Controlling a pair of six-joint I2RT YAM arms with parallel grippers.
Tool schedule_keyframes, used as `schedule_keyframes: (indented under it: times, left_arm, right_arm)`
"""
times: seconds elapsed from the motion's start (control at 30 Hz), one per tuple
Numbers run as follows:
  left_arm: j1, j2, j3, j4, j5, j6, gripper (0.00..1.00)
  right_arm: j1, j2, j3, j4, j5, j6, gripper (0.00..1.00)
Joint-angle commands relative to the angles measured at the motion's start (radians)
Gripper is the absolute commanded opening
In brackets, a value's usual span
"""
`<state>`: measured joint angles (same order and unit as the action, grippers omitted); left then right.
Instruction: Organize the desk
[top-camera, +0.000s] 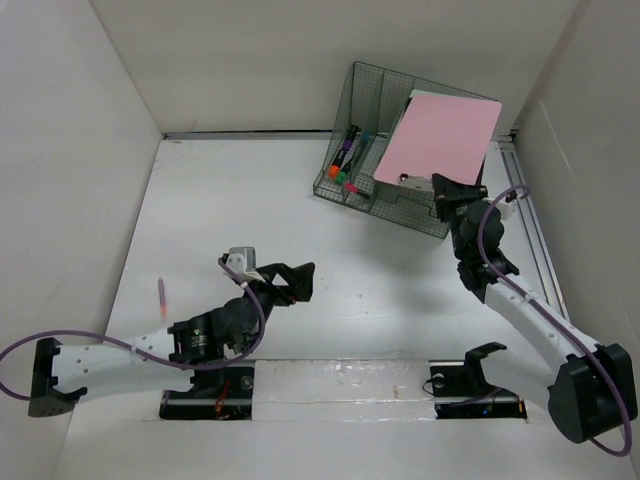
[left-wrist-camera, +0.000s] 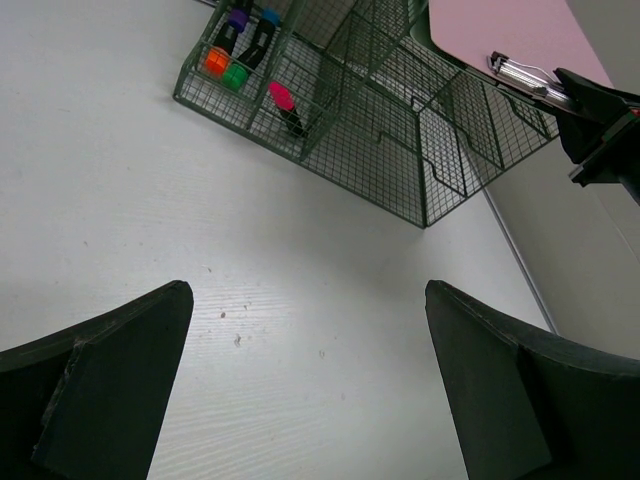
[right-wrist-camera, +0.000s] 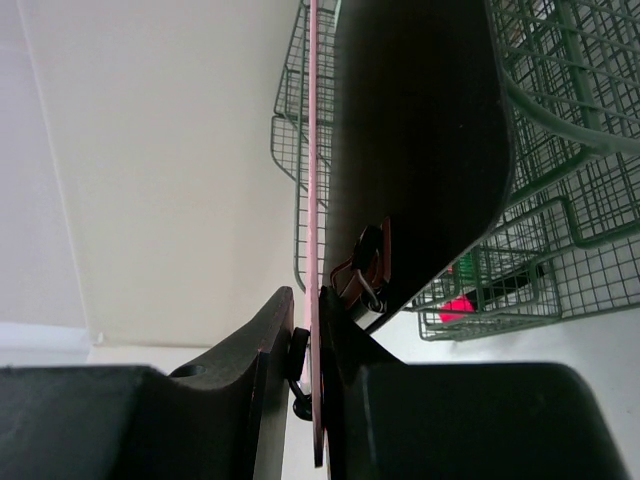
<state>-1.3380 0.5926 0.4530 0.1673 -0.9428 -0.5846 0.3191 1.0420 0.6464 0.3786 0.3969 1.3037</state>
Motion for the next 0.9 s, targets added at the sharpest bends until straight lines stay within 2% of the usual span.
schedule_keyframes:
  times: [0.0, 0.33, 0.4, 0.5, 0.53, 0.63, 0.73, 0.87]
  left_arm:
    - [0.0, -0.02, -0.008, 0.02, -0.014, 0.005, 0.99]
    - [0.0, -0.005, -0.002, 0.023, -0.017, 0.009, 0.99]
    - [0.0, -0.004, -0.007, 0.024, -0.024, 0.006, 0.99]
    - [0.0, -0.002, -0.007, 0.032, -0.028, 0.014, 0.99]
    - [0.0, 0.001, -0.005, 0.032, -0.031, 0.014, 0.99]
    - [0.0, 0.004, -0.014, 0.04, -0.036, 0.009, 0.99]
    - [0.0, 0.01, -0.008, 0.035, -0.034, 0.014, 0.99]
    - [0.0, 0.013, -0.011, 0.037, -0.044, 0.009, 0.99]
  right_arm:
    - [0.018, -0.007, 0.042, 0.117, 0.086, 0.022, 0.02]
    - [0.018, 0.062, 0.104, 0.112, 0.146, 0.017, 0.04]
    - [0.009, 0.095, 0.139, 0.106, 0.129, 0.002, 0.11]
    - [-0.003, 0.128, 0.18, 0.082, 0.086, -0.014, 0.27]
    - [-0.003, 0.135, 0.183, 0.082, 0.074, -0.02, 0.39]
    - [-0.012, 0.141, 0.188, 0.072, 0.056, -0.035, 0.55]
    - [-0.022, 0.122, 0.191, 0.059, 0.045, -0.063, 0.76]
    - [-0.022, 0.07, 0.19, -0.015, 0.049, -0.099, 0.88]
